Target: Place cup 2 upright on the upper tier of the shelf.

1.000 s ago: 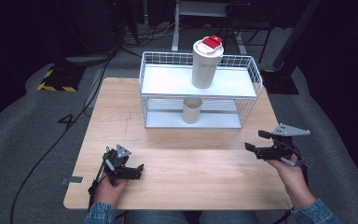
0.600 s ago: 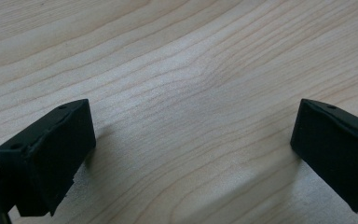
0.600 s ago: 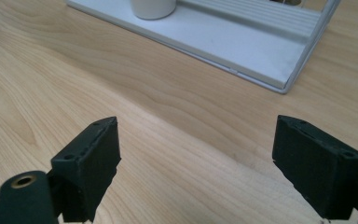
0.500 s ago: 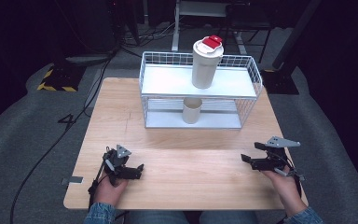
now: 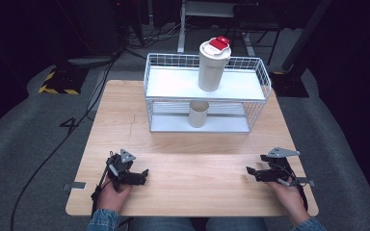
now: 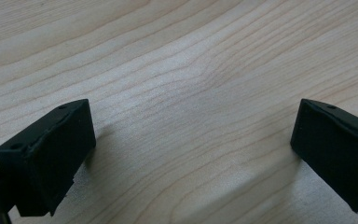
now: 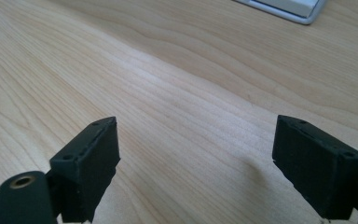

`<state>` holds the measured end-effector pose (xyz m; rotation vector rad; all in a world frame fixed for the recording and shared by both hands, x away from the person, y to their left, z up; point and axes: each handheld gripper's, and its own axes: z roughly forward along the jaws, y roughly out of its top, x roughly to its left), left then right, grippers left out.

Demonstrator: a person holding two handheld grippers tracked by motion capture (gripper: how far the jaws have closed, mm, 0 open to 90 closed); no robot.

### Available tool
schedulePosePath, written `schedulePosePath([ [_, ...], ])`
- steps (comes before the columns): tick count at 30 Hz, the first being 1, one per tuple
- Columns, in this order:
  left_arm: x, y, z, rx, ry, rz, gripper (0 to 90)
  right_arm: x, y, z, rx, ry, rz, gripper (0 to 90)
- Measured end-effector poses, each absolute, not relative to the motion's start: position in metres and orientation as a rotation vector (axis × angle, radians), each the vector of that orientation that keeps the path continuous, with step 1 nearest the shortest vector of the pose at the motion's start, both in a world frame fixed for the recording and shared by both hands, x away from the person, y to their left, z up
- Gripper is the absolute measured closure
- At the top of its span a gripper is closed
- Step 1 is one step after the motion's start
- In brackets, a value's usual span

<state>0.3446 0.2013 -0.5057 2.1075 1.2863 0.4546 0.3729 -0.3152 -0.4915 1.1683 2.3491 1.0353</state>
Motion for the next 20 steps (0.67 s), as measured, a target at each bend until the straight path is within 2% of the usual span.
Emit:
schedulePosePath([
  [10,0.345,0.201,-0.506,2.108,1.286,0.455,0.3,0.373,-0.314,-0.502,1.196,2.313,0.978,14.5],
  [15,0.345,0.201,-0.506,2.108,1.286,0.455,0.3,0.374,-0.314,-0.505,1.218,2.281,0.970,7.0],
  [20,0.344,0.201,-0.506,2.106,1.287,0.454,0.3,0.375,-0.314,-0.506,1.235,2.276,0.957,4.0],
])
